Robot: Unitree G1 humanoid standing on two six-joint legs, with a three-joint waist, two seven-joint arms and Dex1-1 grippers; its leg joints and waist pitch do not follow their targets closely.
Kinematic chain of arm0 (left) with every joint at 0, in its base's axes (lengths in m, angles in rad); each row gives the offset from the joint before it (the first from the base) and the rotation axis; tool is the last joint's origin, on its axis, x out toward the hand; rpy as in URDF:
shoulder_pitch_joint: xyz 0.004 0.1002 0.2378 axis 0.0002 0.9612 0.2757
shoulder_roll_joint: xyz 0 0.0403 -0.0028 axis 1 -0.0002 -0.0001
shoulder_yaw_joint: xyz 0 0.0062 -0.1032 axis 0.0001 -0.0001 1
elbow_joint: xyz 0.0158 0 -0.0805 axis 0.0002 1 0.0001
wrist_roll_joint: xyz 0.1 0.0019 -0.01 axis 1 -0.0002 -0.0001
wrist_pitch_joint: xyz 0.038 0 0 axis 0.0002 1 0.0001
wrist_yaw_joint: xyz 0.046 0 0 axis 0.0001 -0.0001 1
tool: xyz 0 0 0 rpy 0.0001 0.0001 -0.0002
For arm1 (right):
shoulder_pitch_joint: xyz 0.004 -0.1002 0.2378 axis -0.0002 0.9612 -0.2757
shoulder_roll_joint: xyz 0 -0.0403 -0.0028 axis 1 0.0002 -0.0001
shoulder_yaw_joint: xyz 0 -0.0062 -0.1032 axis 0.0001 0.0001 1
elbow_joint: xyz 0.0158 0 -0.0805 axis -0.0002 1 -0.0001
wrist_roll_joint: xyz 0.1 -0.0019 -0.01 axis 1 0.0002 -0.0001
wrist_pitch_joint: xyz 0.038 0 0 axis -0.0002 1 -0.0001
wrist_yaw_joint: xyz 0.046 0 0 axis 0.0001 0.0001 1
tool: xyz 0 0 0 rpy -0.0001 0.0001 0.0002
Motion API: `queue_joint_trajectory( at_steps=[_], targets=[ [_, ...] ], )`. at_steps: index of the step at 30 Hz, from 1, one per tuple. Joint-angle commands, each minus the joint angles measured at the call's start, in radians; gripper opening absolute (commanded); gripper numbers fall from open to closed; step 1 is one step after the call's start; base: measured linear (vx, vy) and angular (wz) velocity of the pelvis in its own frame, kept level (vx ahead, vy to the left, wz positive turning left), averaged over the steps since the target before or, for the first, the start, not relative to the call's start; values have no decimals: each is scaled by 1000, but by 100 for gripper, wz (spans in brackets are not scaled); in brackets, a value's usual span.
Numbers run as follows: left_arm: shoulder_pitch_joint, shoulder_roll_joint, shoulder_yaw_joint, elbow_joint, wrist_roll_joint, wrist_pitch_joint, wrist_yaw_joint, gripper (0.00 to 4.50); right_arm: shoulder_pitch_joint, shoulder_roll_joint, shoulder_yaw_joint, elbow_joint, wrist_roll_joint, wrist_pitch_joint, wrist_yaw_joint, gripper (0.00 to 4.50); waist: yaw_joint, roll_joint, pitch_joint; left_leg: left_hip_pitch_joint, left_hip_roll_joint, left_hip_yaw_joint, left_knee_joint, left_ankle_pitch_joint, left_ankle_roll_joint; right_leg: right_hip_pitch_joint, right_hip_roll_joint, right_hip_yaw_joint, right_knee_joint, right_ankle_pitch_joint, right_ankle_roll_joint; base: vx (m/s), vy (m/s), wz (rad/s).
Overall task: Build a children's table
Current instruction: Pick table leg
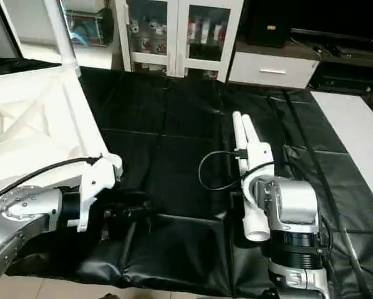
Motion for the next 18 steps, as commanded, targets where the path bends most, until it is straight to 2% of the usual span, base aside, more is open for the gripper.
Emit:
queue_joint_trajectory(
  at_steps=[1, 4, 5, 6, 9, 12, 13, 18],
  targets=[
    [-12, 10, -13, -27, 22, -22, 7, 153, 4, 2, -32, 16, 12, 19, 0, 450, 3, 5, -54, 13, 66, -25, -78, -110, -57, 40, -102, 67, -84, -114, -136, 0, 0, 0],
    [0, 21, -14, -35, 33, -41, 20, 157, 14, 12, -49, 35, 21, 15, -2, 432, 5, 2, -53, 13, 67, -24, -77, -102, -50, 40, -104, 68, -83, -115, -138, 0, 0, 0],
    [0, 21, -14, -35, 33, -41, 20, 157, 14, 12, -49, 35, 21, 15, -2, 432, 6, 5, -54, 13, 67, -24, -76, -100, -49, 39, -104, 67, -83, -115, -138, 0, 0, 0],
    [4, 22, -10, -39, 31, -44, 24, 159, 15, 16, -51, 41, 22, 14, -3, 404, 5, 4, -54, 12, 66, -23, -76, -98, -48, 39, -103, 68, -83, -113, -139, 0, 0, 0],
    [5, 14, 3, -46, 28, -47, 31, 159, 14, 23, -49, 40, 20, 20, -3, 392, 5, 2, -53, 14, 67, -22, -76, -102, -49, 38, -103, 67, -84, -124, -141, 0, 0, 0],
    [-1, 17, 7, -35, 33, -56, 28, 159, 14, 29, -52, 39, 19, 22, -5, 358, 5, 3, -53, 15, 67, -22, -77, -108, -52, 36, -102, 67, -84, -138, -137, 0, 0, 0],
    [-6, 19, 7, -26, 38, -62, 28, 159, 13, 31, -54, 41, 19, 19, -6, 351, 6, 7, -53, 14, 67, -23, -77, -105, -53, 37, -103, 67, -83, -135, -136, 0, 0, 0],
    [-13, 22, 13, -22, 34, -69, 33, 159, 12, 32, -57, 49, 19, 7, -8, 313, 5, 5, -53, 15, 66, -23, -77, -107, -57, 37, -102, 67, -83, -130, -135, 0, 0, 0]
  ],
)
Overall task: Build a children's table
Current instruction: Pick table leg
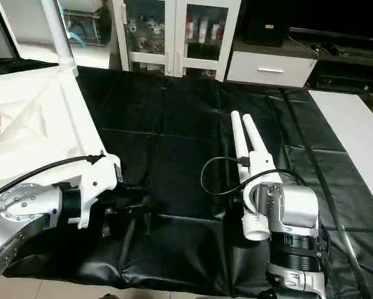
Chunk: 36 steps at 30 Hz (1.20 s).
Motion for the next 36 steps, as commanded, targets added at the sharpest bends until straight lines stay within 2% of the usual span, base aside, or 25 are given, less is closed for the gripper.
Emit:
queue_joint_trajectory(
  at_steps=[1, 3, 5, 6, 8, 11, 14, 17, 18, 19, 20, 21, 22, 23, 25, 26, 27, 28, 29, 30, 31, 34, 35, 36],
  targets=[
    [-10, 8, 17, 7, 3, -10, 3, 159, -3, 6, -15, 23, 9, -4, -8, 313, 5, 0, -54, 13, 66, -24, -75, -99, -53, 40, -103, 66, -82, -122, -136, 0, 0, 0],
    [-6, 9, 23, 11, 7, -13, 9, 159, -6, 9, -15, 33, 7, -11, -10, 285, 4, 4, -53, 14, 66, -24, -75, -104, -55, 38, -103, 65, -84, -134, -136, 0, 0, 0],
    [-5, 8, 26, 11, 6, -11, 14, 159, -7, 11, -15, 34, 6, -11, -11, 277, 4, 3, -53, 15, 66, -24, -76, -107, -57, 38, -101, 65, -84, -134, -133, 0, 0, 0],
    [-5, 6, 30, 11, 6, -10, 18, 159, -8, 12, -15, 34, 7, -13, -10, 272, 5, 5, -54, 16, 67, -25, -76, -112, -60, 37, -102, 65, -83, -134, -134, 0, 0, 0],
    [-9, 5, 36, 14, 3, -7, 22, 159, -12, 14, -12, 32, 9, -14, -8, 241, 4, 3, -54, 15, 66, -25, -76, -115, -61, 38, -102, 65, -83, -130, -136, 0, 0, 0],
    [-18, 6, 58, 34, 10, -14, 39, 159, -13, 17, 0, 26, 16, -27, 1, 220, 5, 4, -53, 15, 65, -24, -76, -122, -61, 38, -102, 65, -85, -140, -135, 0, 0, 0],
    [-44, -3, 90, 82, 34, -21, 84, 159, -12, 26, 6, 21, 22, -46, 7, 192, 5, 11, -54, 18, 66, -26, -77, -133, -65, 35, -100, 65, -85, -145, -132, 0, 0, 0],
    [-108, -54, 141, 154, 42, 13, 178, 159, -19, 30, 24, -1, 33, -83, 23, 186, 5, 12, -56, 19, 65, -27, -76, -146, -73, 37, -101, 65, -85, -130, -140, 0, 0, 0],
    [-173, -140, 216, 226, -7, 99, 274, 186, -20, 27, 53, -24, 41, -170, 54, 183, 7, 11, -59, 18, 67, -26, -74, -132, -73, 41, -104, 65, -80, -103, -151, 0, 0, 0],
    [-173, -140, 216, 226, -7, 99, 274, 193, -20, 27, 53, -24, 41, -170, 54, 183, 7, 12, -59, 18, 66, -25, -72, -127, -74, 41, -105, 65, -79, -88, -162, 0, 0, 0],
    [-209, -205, 276, 271, -66, 144, 325, 196, -19, 22, 82, -42, 47, -238, 86, 183, 14, 9, -61, 18, 67, -28, -70, -110, -62, 44, -107, 65, -81, -66, -169, 0, 0, 0],
    [-246, -280, 343, 305, -165, 201, 362, 196, -24, 18, 118, -68, 44, -328, 118, 183, 15, 11, -61, 11, 67, -23, -66, -99, -62, 48, -112, 65, -74, -36, -193, 0, 0, 0],
    [-265, -322, 377, 318, -228, 224, 377, 206, -30, 12, 144, -83, 39, -374, 135, 183, 20, 8, -64, 13, 67, -23, -62, -92, -56, 49, -114, 66, -77, -14, -206, 0, 0, 0],
    [-295, -377, 418, 337, -298, 240, 410, 217, -40, -1, 187, -106, 28, -431, 162, 183, 23, 7, -65, 10, 68, -24, -61, -83, -52, 52, -114, 65, -73, 7, -215, 0, 0, 0],
    [-325, -425, 454, 362, -352, 243, 454, 229, -50, -17, 229, -127, 11, -478, 179, 183, 25, 9, -64, 5, 67, -26, -63, -61, -22, 53, -107, 64, -69, 49, -213, 0, 0, 0],
    [-346, -449, 474, 384, -375, 243, 483, 235, -56, -26, 252, -137, -3, -496, 182, 183, 25, 8, -64, 9, 67, -24, -62, -66, -15, 50, -107, 65, -74, 47, -210, 0, 0, 0],
    [-384, -488, 509, 424, -410, 242, 528, 247, -63, -52, 303, -153, -31, -537, 199, 183, 28, 6, -62, 10, 64, -23, -61, -80, -9, 51, -105, 65, -81, 15, -204, 0, 0, 0],
    [-411, -512, 532, 451, -434, 240, 556, 247, -68, -67, 336, -165, -47, -563, 210, 183, 29, 5, -60, 9, 64, -23, -61, -87, -10, 53, -106, 65, -81, 0, -201, 0, 0, 0],
    [-411, -512, 532, 451, -434, 240, 556, 259, -68, -67, 336, -165, -47, -563, 210, 183, 30, 5, -61, 10, 65, -23, -61, -91, -7, 53, -105, 66, -83, -11, -197, 0, 0, 0],
    [-481, -568, 601, 497, -478, 265, 586, 268, -75, -82, 398, -199, -63, -618, 240, 182, 27, 11, -58, 7, 65, -23, -63, -102, -11, 52, -105, 66, -85, -31, -191, 0, 0, 0],
    [-481, -568, 601, 497, -478, 265, 586, 273, -75, -82, 398, -199, -63, -618, 240, 182, 31, 10, -60, 11, 65, -24, -61, -105, -16, 51, -105, 64, -87, -37, -188, 0, 0, 0],
    [-520, -597, 644, 522, -503, 277, 607, 291, -70, -97, 455, -219, -79, -655, 270, 182, 30, 7, -61, 8, 69, -28, -62, -97, -1, 54, -107, 65, -81, -12, -188, 0, 0, 0],
    [-525, -599, 646, 523, -522, 282, 614, 303, -63, -102, 479, -224, -86, -671, 278, 182, 32, 14, -62, 8, 69, -29, -61, -96, -1, 52, -108, 65, -80, -8, -190, 0, 0, 0],
    [-527, -603, 646, 523, -555, 286, 633, 315, -54, -106, 508, -233, -92, -682, 283, 182, 29, 12, -61, 6, 68, -28, -61, -97, -2, 53, -107, 66, -82, -3, -191, 0, 0, 0]
  ],
)
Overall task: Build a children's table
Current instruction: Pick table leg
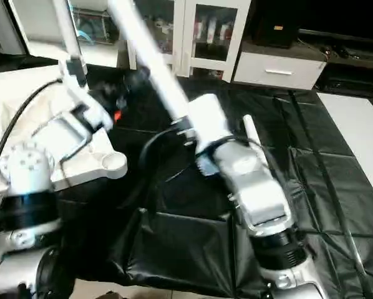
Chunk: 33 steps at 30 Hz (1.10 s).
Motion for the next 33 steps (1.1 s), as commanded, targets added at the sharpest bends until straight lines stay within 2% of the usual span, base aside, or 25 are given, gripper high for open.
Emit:
queue_joint_trajectory(
  at_steps=[1, 3, 5, 8, 9, 10, 13, 14, 15, 17, 18, 23, 24, 28, 29, 30, 32, 33],
  targets=[
    [-11, -6, 0, 11, -34, 15, 30, 315, 9, -11, 34, -32, -12, -28, 20, 182, 4, 12, -65, 12, 65, -29, -61, -100, -12, 55, -105, 66, -79, 0, -191, 0, 0, 0],
    [-11, -19, -4, 8, -54, 26, 42, 347, 18, -7, 67, -43, -14, -35, 25, 182, 5, 13, -64, 11, 65, -29, -62, -102, -9, 55, -105, 66, -79, -3, -192, 0, 0, 0],
    [-7, -23, -12, 5, -47, 30, 35, 353, 21, -2, 81, -46, -15, -40, 28, 182, 5, 12, -64, 10, 66, -30, -63, -103, -8, 56, -106, 65, -80, -13, -188, 0, 0, 0],
    [14, -19, -59, 5, 33, 10, 36, 355, 26, 5, 108, -49, -27, -54, 27, 182, 3, 11, -62, 12, 68, -31, -65, -114, -9, 54, -106, 65, -83, -40, -180, 0, 0, 0],
    [21, -16, -81, 9, 83, -24, 53, 355, 26, 11, 109, -50, -25, -54, 24, 182, 3, 10, -62, 12, 69, -31, -65, -119, -6, 54, -108, 67, -85, -52, -171, 0, 0, 0],
    [21, -16, -81, 9, 83, -24, 53, 355, 26, 11, 109, -50, -25, -54, 24, 182, 3, 11, -62, 11, 69, -32, -66, -120, -6, 54, -108, 67, -85, -55, -169, 0, 0, 0],
    [21, 18, -136, 28, 171, -109, 89, 355, 16, 11, 116, -46, -40, -62, 23, 182, 1, 10, -63, 10, 70, -33, -66, -119, -6, 55, -109, 67, -84, -55, -160, 0, 0, 0],
    [20, 21, -140, 30, 180, -117, 92, 355, 15, 11, 117, -44, -42, -62, 23, 182, 4, 4, -64, 10, 73, -35, -67, -108, 0, 55, -111, 66, -82, -51, -155, 0, 0, 0],
    [18, 28, -148, 35, 199, -135, 97, 355, 13, 11, 117, -40, -47, -64, 21, 182, 1, 4, -61, 11, 72, -33, -67, -108, 1, 51, -110, 66, -83, -56, -157, 0, 0, 0],
    [16, 28, -142, 40, 217, -154, 107, 355, 13, 15, 115, -30, -55, -69, 19, 182, 2, 3, -62, 12, 72, -31, -66, -99, -4, 52, -110, 67, -82, -45, -162, 0, 0, 0],
    [18, 28, -139, 38, 227, -163, 110, 355, 12, 16, 115, -26, -59, -71, 20, 182, 3, 7, -63, 13, 72, -31, -65, -96, -8, 52, -109, 67, -80, -31, -167, 0, 0, 0],
    [20, 16, -125, 26, 208, -176, 97, 355, 6, 9, 119, -21, -64, -76, 26, 182, 4, 3, -63, 12, 71, -30, -65, -91, -7, 53, -111, 67, -77, -6, -177, 0, 0, 0],
    [21, 13, -125, 28, 195, -184, 92, 326, 8, 9, 120, -19, -65, -74, 22, 182, 4, 3, -62, 11, 71, -30, -65, -88, -5, 53, -111, 67, -77, -5, -180, 0, 0, 0],
    [28, -3, -119, 14, 175, -175, 93, 305, 16, 13, 117, -20, -73, -67, 9, 182, 3, 3, -62, 12, 71, -29, -65, -95, -6, 52, -110, 67, -79, -21, -181, 0, 0, 0],
    [29, -3, -120, 13, 174, -174, 92, 277, 16, 13, 117, -21, -73, -66, 9, 182, 3, 2, -62, 11, 71, -29, -65, -95, -6, 53, -111, 67, -79, -22, -181, 0, 0, 0],
    [29, -11, -120, 8, 167, -167, 92, 273, 14, 17, 111, -16, -75, -65, 3, 182, 2, 8, -62, 11, 70, -30, -64, -97, -7, 52, -109, 67, -80, -16, -180, 0, 0, 0],
    [29, -14, -121, 8, 166, -165, 93, 268, 13, 20, 109, -13, -76, -64, 0, 182, 2, 6, -63, 12, 70, -30, -64, -100, -7, 53, -109, 67, -79, -15, -180, 0, 0, 0],
    [31, -16, -126, 9, 167, -164, 92, 243, 9, 23, 105, -7, -81, -63, -8, 182, 2, 6, -63, 11, 70, -30, -64, -97, -7, 53, -109, 67, -78, -10, -181, 0, 0, 0]
  ],
)
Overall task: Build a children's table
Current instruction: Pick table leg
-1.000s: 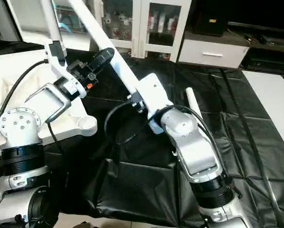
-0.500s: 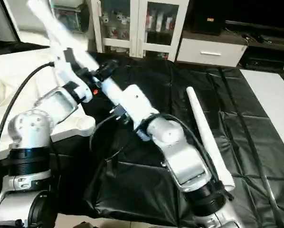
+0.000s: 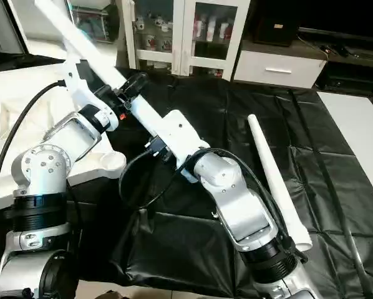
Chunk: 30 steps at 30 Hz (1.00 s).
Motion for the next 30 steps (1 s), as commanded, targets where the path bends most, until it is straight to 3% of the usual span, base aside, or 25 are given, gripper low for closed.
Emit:
queue_joint_trajectory(
  at_steps=[1, 5, 6, 10, 16, 17, 18, 19, 20, 21, 22, 23, 24, 25, 26, 27, 28, 29, 30],
  targets=[
    [6, -9, -19, -18, -11, 12, -4, 234, -19, 6, -18, 11, -17, 0, -23, 182, 3, 7, -65, 12, 68, -30, -64, -97, -7, 53, -110, 67, -77, -10, -182, 0, 0, 0],
    [8, -8, -24, -15, -11, 7, -5, 220, -19, 11, -18, 19, -31, 2, -42, 182, 3, 8, -65, 12, 68, -30, -64, -102, -11, 53, -110, 67, -77, -9, -185, 0, 0, 0],
    [4, -8, -26, -10, -8, 7, -7, 210, -23, 11, -17, 30, -39, 1, -48, 182, 4, 17, -66, 12, 68, -32, -64, -102, -15, 53, -111, 67, -76, -5, -185, 0, 0, 0],
    [-4, -11, -24, -5, -19, 13, -12, 200, -28, 17, -16, 36, -44, -1, -50, 182, 2, 11, -66, 12, 68, -31, -65, -105, -16, 55, -109, 67, -75, 8, -186, 0, 0, 0],
    [-12, -7, -7, 6, -23, -7, 0, 191, -32, 29, -18, 45, -45, -15, -57, 182, 1, 18, -66, 12, 68, -32, -64, -109, -22, 56, -109, 68, -75, 21, -190, 0, 0, 0],
    [-16, -3, -4, 3, -24, -9, -2, 190, -33, 36, -26, 42, -38, -23, -60, 238, 1, 17, -67, 13, 68, -32, -64, -108, -21, 56, -109, 67, -74, 26, -191, 0, 0, 0],
    [-21, 2, -2, 5, -25, -12, -5, 189, -35, 44, -37, 42, -28, -30, -58, 252, 1, 16, -67, 13, 69, -32, -64, -108, -20, 56, -110, 67, -74, 30, -192, 0, 0, 0],
    [-33, 19, 7, 11, -30, -13, -16, 188, -30, 76, -73, 29, 36, -27, -32, 252, 1, 15, -66, 13, 69, -32, -65, -109, -19, 56, -110, 67, -74, 27, -193, 0, 0, 0],
    [-33, 19, 7, 11, -30, -14, -17, 187, -30, 77, -74, 28, 38, -27, -31, 258, 1, 17, -67, 14, 69, -32, -65, -116, -15, 54, -110, 67, -73, 19, -190, 0, 0, 0],
    [-36, 26, 9, 13, -30, -17, -20, 184, -26, 87, -86, 22, 59, -27, -21, 285, -1, 8, -66, 14, 69, -31, -66, -115, -12, 55, -109, 67, -74, 15, -187, 0, 0, 0],
    [-48, 58, 15, 19, -20, -29, -34, 180, -20, 99, -121, 0, 115, -33, 13, 294, 2, 12, -66, 15, 69, -31, -65, -109, -9, 54, -112, 67, -73, 14, -186, 0, 0, 0],
    [-48, 59, 15, 20, -20, -29, -34, 180, -20, 99, -122, -1, 117, -33, 14, 294, 1, 13, -66, 14, 69, -31, -65, -108, -7, 54, -111, 68, -73, 14, -183, 0, 0, 0],
    [-56, 76, 20, 28, -15, -36, -39, 177, -15, 102, -147, -17, 162, -38, 48, 304, 1, 14, -67, 14, 69, -31, -65, -104, -9, 54, -109, 67, -72, 18, -180, 0, 0, 0],
    [-66, 94, 27, 40, -13, -38, -44, 177, -10, 95, -177, -39, 223, -29, 98, 304, 2, 25, -67, 16, 70, -32, -65, -104, -9, 53, -110, 67, -71, 30, -180, 0, 0, 0],
    [-70, 102, 28, 45, -13, -38, -48, 177, -7, 88, -189, -51, 251, -23, 124, 314, 1, 21, -66, 15, 69, -32, -66, -111, -6, 54, -108, 66, -73, 31, -178, 0, 0, 0],
    [-86, 126, 36, 61, -14, -35, -57, 177, 1, 54, -231, -90, 331, -2, 207, 337, 2, 24, -67, 17, 70, -32, -66, -117, -3, 54, -107, 66, -73, 39, -176, 0, 0, 0],
    [-86, 126, 36, 61, -14, -34, -57, 177, 1, 54, -231, -91, 332, -2, 208, 342, 9, 23, -69, 18, 72, -33, -64, -109, 0, 56, -108, 66, -70, 54, -177, 0, 0, 0],
    [-102, 149, 34, 78, -19, -25, -82, 177, 2, 11, -286, -113, 406, 23, 283, 342, 7, 19, -67, 14, 72, -33, -66, -101, 0, 56, -110, 66, -69, 60, -182, 0, 0, 0],
    [-106, 160, 29, 82, -22, -19, -98, 177, 2, -6, -316, -115, 431, 30, 304, 358, 15, 18, -68, 16, 70, -31, -63, -96, 9, 57, -111, 66, -71, 47, -186, 0, 0, 0]
  ],
)
